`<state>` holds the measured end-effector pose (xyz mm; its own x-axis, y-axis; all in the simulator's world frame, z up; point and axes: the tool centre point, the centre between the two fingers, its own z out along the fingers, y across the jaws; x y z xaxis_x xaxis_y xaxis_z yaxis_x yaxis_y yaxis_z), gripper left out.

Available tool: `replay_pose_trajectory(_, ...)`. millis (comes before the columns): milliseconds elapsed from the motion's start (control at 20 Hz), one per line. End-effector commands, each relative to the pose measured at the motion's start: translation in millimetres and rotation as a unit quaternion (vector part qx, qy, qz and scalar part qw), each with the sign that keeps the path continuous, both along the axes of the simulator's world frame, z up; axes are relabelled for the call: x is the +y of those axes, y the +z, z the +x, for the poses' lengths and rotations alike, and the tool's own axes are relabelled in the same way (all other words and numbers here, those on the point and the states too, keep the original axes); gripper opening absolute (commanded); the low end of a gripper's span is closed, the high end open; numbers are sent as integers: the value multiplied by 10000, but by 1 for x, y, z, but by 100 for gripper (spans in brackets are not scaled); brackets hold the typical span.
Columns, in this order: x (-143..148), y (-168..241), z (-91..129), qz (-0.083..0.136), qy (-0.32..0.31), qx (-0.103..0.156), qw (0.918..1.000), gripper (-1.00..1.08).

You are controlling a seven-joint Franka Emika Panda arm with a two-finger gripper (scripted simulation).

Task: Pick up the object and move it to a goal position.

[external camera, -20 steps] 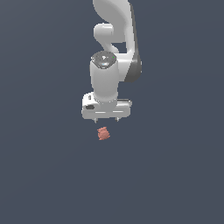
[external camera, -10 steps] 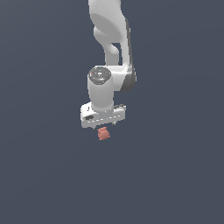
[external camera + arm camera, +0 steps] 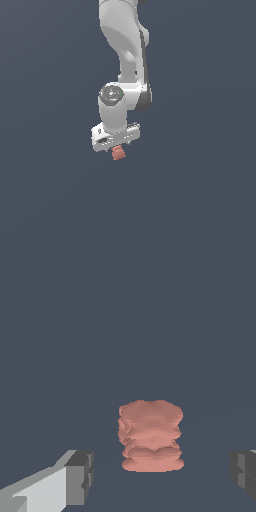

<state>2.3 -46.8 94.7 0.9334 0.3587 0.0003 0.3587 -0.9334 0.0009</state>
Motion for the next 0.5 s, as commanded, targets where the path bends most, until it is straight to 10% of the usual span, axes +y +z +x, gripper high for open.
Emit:
replay_pose_trajectory(0,-1,-3,0,3,64,2,10000,100)
replay_pose_trajectory(450,-1,-17,-1,3,62,4,10000,100)
